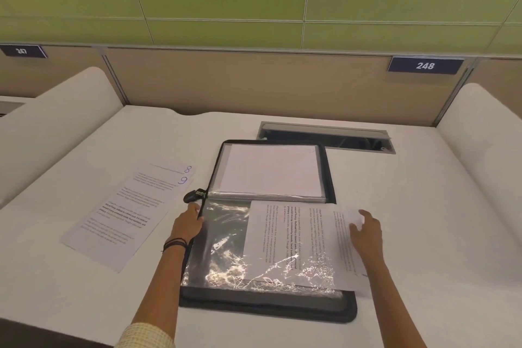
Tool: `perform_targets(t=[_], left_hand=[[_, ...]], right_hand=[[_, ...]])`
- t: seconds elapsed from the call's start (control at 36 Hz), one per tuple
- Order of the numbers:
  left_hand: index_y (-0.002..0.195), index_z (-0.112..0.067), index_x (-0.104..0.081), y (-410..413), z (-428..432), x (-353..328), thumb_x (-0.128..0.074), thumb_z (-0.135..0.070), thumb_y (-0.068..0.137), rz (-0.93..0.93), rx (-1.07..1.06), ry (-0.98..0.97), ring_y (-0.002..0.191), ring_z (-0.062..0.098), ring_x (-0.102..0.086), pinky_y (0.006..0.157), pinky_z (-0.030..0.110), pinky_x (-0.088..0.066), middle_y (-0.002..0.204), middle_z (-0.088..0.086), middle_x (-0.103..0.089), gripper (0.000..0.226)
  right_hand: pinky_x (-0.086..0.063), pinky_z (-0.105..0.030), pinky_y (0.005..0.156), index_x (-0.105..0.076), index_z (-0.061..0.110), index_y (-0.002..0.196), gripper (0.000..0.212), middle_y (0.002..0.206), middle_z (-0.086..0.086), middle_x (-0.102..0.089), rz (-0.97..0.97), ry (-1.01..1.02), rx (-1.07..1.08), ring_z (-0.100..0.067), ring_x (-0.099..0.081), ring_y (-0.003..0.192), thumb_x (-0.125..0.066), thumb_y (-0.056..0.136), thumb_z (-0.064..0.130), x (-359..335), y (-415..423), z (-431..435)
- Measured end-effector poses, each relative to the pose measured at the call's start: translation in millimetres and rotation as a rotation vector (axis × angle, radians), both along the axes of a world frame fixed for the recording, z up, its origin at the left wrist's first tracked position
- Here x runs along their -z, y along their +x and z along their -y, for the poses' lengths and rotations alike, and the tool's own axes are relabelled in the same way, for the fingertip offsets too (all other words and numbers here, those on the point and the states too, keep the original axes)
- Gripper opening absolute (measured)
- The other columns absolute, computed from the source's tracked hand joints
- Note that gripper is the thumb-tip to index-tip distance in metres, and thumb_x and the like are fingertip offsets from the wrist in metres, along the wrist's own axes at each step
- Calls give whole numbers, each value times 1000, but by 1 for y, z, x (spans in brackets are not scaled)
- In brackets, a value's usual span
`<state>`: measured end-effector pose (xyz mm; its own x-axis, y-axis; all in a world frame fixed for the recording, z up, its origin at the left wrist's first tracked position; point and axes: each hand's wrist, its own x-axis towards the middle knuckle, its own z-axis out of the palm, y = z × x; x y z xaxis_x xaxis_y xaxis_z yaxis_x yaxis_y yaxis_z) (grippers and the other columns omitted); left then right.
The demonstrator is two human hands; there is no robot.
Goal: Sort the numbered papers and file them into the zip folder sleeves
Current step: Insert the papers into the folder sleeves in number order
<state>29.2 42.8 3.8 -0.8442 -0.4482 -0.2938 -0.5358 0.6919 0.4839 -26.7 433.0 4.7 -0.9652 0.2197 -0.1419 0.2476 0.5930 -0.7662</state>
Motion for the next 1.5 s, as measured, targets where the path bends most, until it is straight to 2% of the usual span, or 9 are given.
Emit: perform_targets(t=[0.19,0.36,0.58,0.81,0.94,1.14,1.22,1.39,1.5], left_hand=[[119,-6,-48,4,5,3,-49,-12,95,-26,-28,13,108,32,-56,90,32,-39,119,15,-60,25],[113,-6,-44,2,3,3,-49,-10,95,-66,-42,27,100,34,-58,78,30,-36,108,19,-62,19],[118,-7,-46,6,6,11,-38,-3,97,-88,-12,-40,82,24,-52,75,29,-39,103,20,-61,24],[117,-8,-48,7,10,13,-44,-3,95,-88,0,-2,86,24,-55,76,28,-39,105,17,-62,23],[117,-9,-48,8,11,13,-55,-3,90,-75,17,24,103,30,-59,86,30,-42,114,13,-61,28],[120,-7,-48,6,11,13,-55,-4,91,-79,38,17,105,31,-59,89,30,-42,116,14,-61,29],[121,-10,-47,6,15,16,-51,-3,92,-68,47,24,109,30,-57,90,32,-42,120,14,-59,30],[121,-12,-46,7,22,18,-54,0,89,-65,82,64,113,28,-55,91,30,-42,125,13,-56,35],[121,-12,-46,7,24,20,-57,1,87,-68,91,66,116,27,-54,94,31,-42,129,12,-55,38]], right_hand=[[-39,-40,99,-51,-2,128,36,126,-23,-55,73,-18,84,-37,-52,114,-50,93,5,2,-4,-28],[-53,-48,85,-64,1,110,24,101,-17,-68,122,-93,80,-31,-62,87,-60,87,8,2,-12,-39],[-50,-29,58,-64,0,91,8,94,-17,-68,181,-182,24,-28,-64,76,-63,87,6,7,-13,-34],[-49,-25,56,-65,-2,89,8,90,-16,-68,244,-261,-27,-25,-66,74,-66,84,5,8,-12,-19],[-55,-39,77,-62,3,82,5,86,-14,-66,248,-301,-65,-29,-65,80,-67,83,2,4,-13,-2],[-54,-30,66,-61,8,74,12,83,-12,-65,238,-312,-122,-23,-64,75,-68,82,1,0,-16,18],[-55,-35,73,-60,13,71,16,83,-11,-66,239,-265,-166,-26,-65,78,-69,82,5,-2,-17,24],[-47,-21,60,-68,5,72,16,77,-8,-69,217,-288,-220,-23,-66,74,-64,86,10,-14,-16,36],[-46,-25,63,-64,-14,84,32,78,-22,-65,188,-330,-200,-22,-58,70,-58,91,17,-23,-16,42]])
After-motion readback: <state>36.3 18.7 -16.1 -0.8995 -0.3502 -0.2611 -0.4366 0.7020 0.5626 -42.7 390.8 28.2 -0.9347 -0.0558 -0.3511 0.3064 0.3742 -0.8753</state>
